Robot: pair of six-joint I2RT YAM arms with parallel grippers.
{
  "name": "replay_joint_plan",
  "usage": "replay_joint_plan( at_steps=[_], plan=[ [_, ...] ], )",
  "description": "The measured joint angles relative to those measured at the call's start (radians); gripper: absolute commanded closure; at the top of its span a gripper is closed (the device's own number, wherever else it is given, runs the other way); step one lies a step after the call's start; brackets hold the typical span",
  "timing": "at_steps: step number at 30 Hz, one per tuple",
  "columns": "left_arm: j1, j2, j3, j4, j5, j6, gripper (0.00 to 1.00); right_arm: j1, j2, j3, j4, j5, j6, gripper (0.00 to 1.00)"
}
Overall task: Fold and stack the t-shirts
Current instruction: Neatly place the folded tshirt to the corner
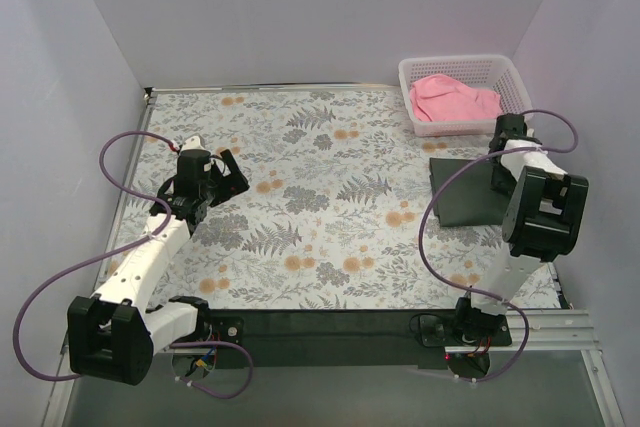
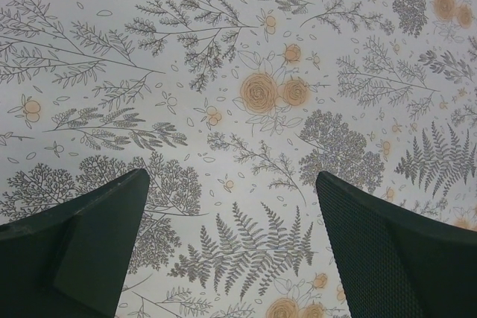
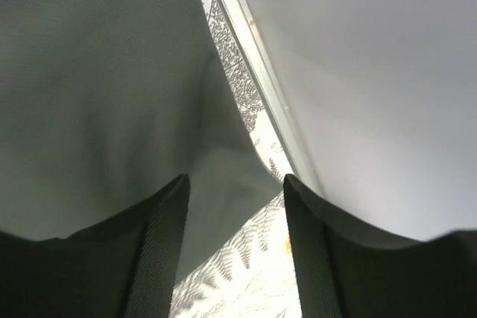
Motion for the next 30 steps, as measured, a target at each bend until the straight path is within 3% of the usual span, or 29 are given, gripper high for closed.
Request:
replay_joint_plan(
  at_steps=[3, 6, 7, 11, 16, 23, 27, 30],
  plan=[
    [0.000, 0.004, 0.000, 0.000, 0.000, -0.004, 0.10, 0.001, -0.055, 0.069, -0.066, -0.056, 0.050, 0.43],
    [0.000, 0.003, 0.010, -0.023, -0.001, -0.015, 0.08, 0.001, -0.175, 0.093, -0.091, -0.145, 0.099, 0.17],
    [0.000, 0.002, 0.021, -0.039, -0.001, -0.019, 0.07, 0.001, -0.234, 0.095, -0.103, -0.180, 0.111, 0.02],
    [0.000, -0.025, 0.125, -0.134, -0.009, -0.035, 0.02, 0.001, -0.462, 0.130, -0.143, -0.348, 0.159, 0.02],
    [0.000, -0.099, 0.447, -0.310, -0.077, -0.035, 0.02, 0.023, -0.682, 0.244, -0.161, -0.544, 0.229, 0.02],
    [-0.017, -0.292, 0.832, -0.423, -0.248, -0.045, 0.02, 0.268, -0.891, 0.311, -0.184, -0.529, 0.211, 0.02],
    [-0.049, -0.454, 0.853, -0.430, -0.348, -0.039, 0.02, 0.379, -1.040, 0.296, -0.198, -0.461, 0.180, 0.02],
    [-0.074, -0.575, 0.767, -0.374, -0.400, -0.012, 0.02, 0.401, -1.180, 0.240, -0.166, -0.414, 0.151, 0.02]
  ],
)
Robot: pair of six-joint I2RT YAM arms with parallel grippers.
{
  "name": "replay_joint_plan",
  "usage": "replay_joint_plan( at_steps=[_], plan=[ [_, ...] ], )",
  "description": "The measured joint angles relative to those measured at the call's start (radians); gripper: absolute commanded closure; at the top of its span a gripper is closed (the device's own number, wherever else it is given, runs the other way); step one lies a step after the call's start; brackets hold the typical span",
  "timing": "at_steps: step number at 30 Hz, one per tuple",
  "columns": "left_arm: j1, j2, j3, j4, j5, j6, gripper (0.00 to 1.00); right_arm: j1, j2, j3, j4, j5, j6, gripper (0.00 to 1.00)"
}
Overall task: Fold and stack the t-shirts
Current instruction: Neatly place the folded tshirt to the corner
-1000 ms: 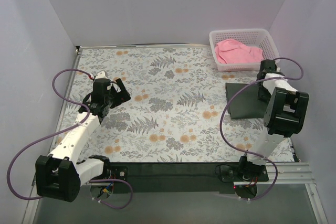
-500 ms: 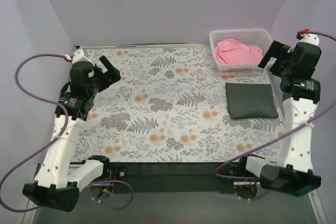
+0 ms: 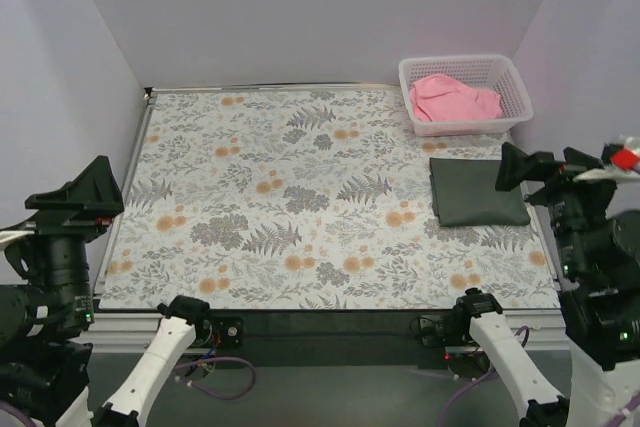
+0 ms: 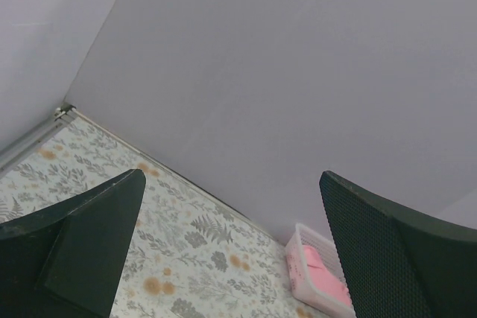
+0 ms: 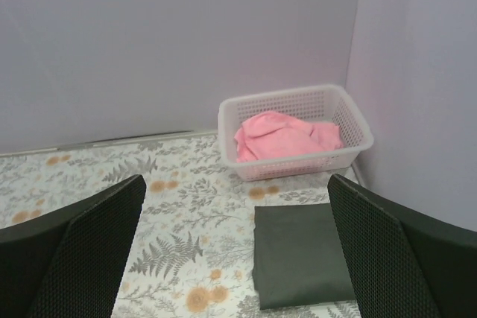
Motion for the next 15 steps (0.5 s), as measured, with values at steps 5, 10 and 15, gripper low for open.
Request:
replay_joint_plan(
  at_steps=[5, 10, 15],
  plan=[
    [-0.010, -0.151, -0.216, 0.105, -0.039, 0.063, 0.02, 0.006, -0.222, -0.156, 0.097, 0.043, -0.067, 0.02],
    [-0.011, -0.218, -0.383, 0.208, -0.054, 0.111, 0.02, 0.006, -0.273, -0.256, 0.161, 0.039, -0.119, 0.02],
    [-0.011, -0.230, -0.504, 0.307, -0.040, 0.117, 0.02, 0.006, -0.274, -0.323, 0.190, 0.012, -0.141, 0.02]
  ],
)
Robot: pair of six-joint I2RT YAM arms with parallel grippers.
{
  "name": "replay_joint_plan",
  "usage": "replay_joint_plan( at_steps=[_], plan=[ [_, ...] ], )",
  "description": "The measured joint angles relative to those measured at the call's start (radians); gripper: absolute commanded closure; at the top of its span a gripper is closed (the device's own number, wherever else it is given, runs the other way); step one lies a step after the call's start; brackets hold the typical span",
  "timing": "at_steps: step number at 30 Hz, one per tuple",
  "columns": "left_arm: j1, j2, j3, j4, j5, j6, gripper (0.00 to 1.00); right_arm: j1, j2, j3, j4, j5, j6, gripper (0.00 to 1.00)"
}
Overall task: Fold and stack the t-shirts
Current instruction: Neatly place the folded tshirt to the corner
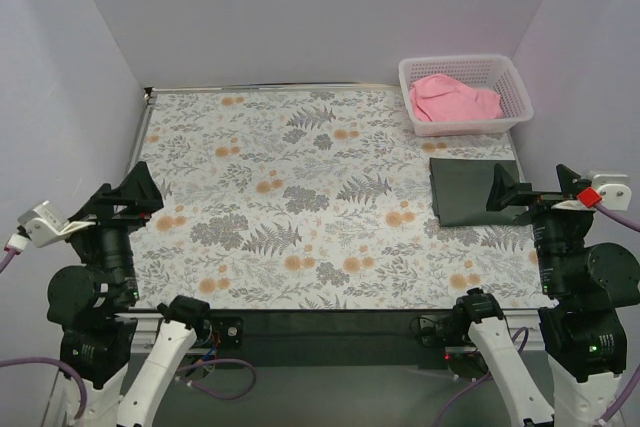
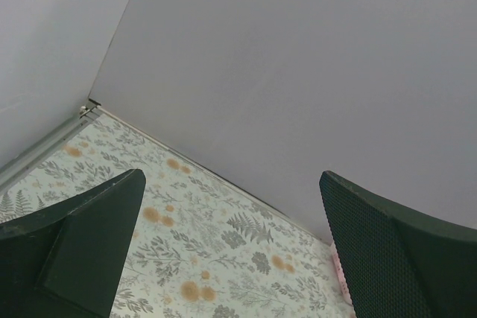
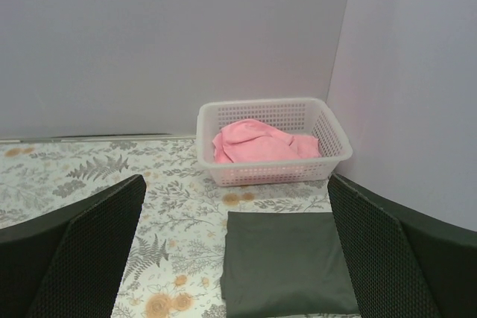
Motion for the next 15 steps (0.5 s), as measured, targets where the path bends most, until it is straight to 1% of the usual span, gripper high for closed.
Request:
replay_joint_plan(
  at_steps=[5, 15],
  plan=[
    [0.000, 0.018, -0.063, 0.039, 0.017, -0.028, 0.02, 0.002, 0.001, -0.019, 0.005, -0.017, -0.008, 0.02],
    [0.000, 0.077, -0.095, 0.090, 0.050, -0.060, 0.02, 0.003, -0.001, -0.034, 0.033, -0.035, -0.019, 0.02]
  ],
)
